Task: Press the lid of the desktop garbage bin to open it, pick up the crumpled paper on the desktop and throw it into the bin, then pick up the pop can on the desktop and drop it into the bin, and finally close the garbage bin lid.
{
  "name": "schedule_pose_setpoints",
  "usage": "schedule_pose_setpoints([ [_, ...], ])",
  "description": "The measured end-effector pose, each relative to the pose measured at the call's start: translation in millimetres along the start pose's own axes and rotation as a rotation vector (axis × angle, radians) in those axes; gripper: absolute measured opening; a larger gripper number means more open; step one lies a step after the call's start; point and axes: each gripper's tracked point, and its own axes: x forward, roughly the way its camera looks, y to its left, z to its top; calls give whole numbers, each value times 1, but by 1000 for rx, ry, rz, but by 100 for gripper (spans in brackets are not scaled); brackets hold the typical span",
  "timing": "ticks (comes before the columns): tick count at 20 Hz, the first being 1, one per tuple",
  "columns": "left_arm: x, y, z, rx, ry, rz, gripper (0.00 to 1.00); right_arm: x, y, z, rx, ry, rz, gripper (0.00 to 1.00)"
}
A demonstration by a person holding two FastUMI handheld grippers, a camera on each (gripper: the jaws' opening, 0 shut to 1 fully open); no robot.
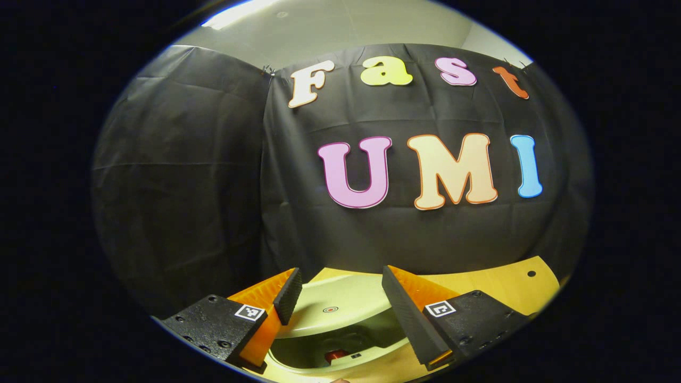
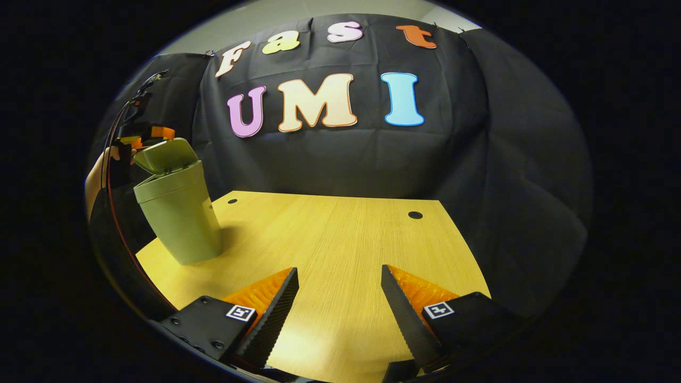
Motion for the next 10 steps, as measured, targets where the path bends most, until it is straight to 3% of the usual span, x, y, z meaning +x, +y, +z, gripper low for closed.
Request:
schedule_pose_setpoints([
  [10, -2, -18, -59, -63, 103, -13, 94, -4, 6, -8, -37, 28, 19, 99],
])
